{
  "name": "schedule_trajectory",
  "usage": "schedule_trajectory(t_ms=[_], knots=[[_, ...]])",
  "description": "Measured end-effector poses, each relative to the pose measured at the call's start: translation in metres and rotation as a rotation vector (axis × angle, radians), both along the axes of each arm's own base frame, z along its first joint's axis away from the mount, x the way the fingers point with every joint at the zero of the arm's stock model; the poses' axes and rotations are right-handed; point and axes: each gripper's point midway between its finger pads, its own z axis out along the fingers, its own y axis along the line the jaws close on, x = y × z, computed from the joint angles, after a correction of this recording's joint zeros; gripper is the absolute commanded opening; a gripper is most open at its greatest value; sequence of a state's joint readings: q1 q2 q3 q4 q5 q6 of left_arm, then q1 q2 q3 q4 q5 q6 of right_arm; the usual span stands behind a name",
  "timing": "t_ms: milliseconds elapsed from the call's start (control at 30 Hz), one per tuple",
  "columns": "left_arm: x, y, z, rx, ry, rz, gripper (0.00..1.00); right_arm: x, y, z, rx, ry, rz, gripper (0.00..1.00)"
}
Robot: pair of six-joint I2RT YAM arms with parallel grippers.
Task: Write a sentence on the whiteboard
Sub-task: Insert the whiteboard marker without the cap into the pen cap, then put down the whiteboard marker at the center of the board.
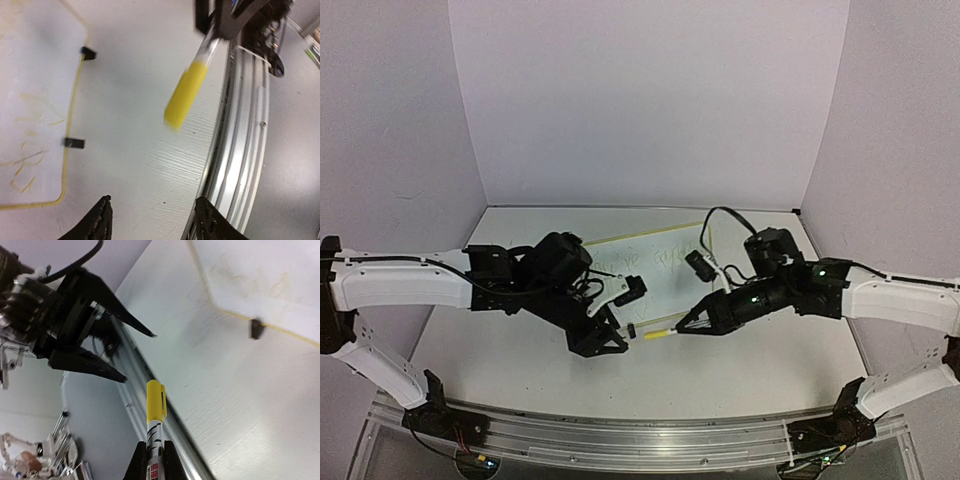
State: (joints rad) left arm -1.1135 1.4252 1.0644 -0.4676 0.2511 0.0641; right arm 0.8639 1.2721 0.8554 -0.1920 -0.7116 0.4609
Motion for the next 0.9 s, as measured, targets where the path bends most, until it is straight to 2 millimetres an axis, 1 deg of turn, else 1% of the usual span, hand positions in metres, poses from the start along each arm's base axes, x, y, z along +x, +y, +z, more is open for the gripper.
schedule_trajectory(t_ms=[67,167,267,300,433,500,567,667,833,867,900], knots=[[0.019,0.023,0.000,0.005,-0.019,0.106,0.66,0.024,-0.025,0.008,-0.041,-0.065,-0.123,0.00],[0.040,0.051,0.003,0.014,-0.047,0.246,0.70,0.052,-0.058,0.004,-0.154,-0.122,-0.282,0.00],[0.057,0.072,0.012,0.014,-0.074,0.355,0.71,0.077,-0.091,-0.013,-0.289,-0.139,-0.424,0.00],[0.064,0.079,0.015,0.011,-0.081,0.393,0.71,0.087,-0.105,-0.021,-0.338,-0.140,-0.477,0.00],[0.105,0.121,0.024,0.008,-0.092,0.590,0.71,0.126,-0.158,-0.044,-0.501,-0.164,-0.676,0.00],[0.124,0.142,0.026,0.004,-0.088,0.694,0.72,0.141,-0.176,-0.056,-0.563,-0.180,-0.745,0.00],[0.138,0.161,0.028,-0.001,-0.082,0.787,0.73,0.154,-0.186,-0.064,-0.595,-0.202,-0.792,0.00],[0.150,0.181,0.034,-0.034,-0.074,0.919,0.77,0.177,-0.195,-0.076,-0.593,-0.239,-0.864,0.02],[0.153,0.195,0.051,-0.180,-0.080,1.059,0.79,0.210,-0.201,-0.096,-0.577,-0.274,-0.935,0.18],[0.154,0.198,0.052,-0.195,-0.082,1.082,0.80,0.215,-0.201,-0.098,-0.573,-0.281,-0.941,0.23],[0.156,0.199,0.053,-0.204,-0.086,1.100,0.80,0.218,-0.201,-0.100,-0.569,-0.287,-0.945,0.31]])
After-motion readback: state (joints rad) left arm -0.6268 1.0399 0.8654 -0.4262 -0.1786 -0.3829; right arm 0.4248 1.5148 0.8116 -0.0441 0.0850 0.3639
